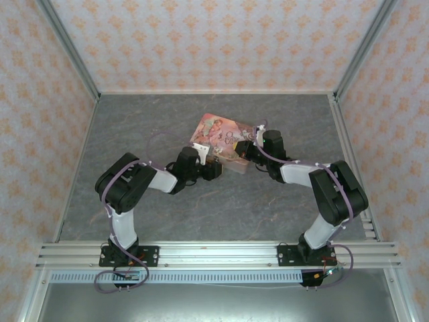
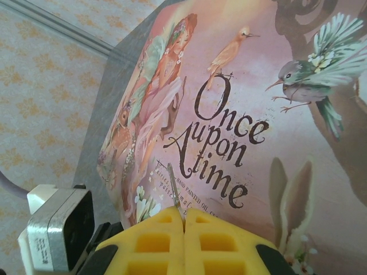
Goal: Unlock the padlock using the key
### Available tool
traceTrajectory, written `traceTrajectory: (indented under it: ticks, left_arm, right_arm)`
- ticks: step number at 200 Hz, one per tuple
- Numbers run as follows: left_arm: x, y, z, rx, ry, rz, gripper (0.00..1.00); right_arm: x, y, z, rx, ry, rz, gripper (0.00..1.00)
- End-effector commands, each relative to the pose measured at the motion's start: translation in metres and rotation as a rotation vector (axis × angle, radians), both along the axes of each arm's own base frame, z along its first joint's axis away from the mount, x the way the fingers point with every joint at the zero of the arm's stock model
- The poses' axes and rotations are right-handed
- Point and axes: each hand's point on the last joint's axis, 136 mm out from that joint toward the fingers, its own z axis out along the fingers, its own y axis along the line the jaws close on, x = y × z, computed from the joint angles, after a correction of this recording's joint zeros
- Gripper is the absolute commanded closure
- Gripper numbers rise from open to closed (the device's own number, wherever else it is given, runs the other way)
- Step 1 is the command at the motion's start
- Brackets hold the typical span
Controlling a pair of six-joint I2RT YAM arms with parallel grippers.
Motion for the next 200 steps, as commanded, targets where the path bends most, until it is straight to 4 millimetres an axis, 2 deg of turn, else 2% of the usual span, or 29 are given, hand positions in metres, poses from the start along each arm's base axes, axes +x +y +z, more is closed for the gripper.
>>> traceTrajectory:
  ticks: [1, 104, 200]
  left_arm:
    - [0.001, -0.013, 0.012, -0.022, -0.024, -0.032, 0.54]
    - [0.013, -0.003, 0.013, -0.021, -0.016, 0.083, 0.57]
    - [0.023, 0.001, 0.023, -0.082, 0.000, 0.171, 0.60]
  right_arm:
    - [-0.026, -0.001, -0.039, -0.052, 0.139, 0.025, 1.00]
    - [-0.026, 0.000, -0.034, -0.049, 0.131, 0.027, 1.00]
    - [-0.027, 0.001, -0.034, -0.051, 0.132, 0.029, 1.00]
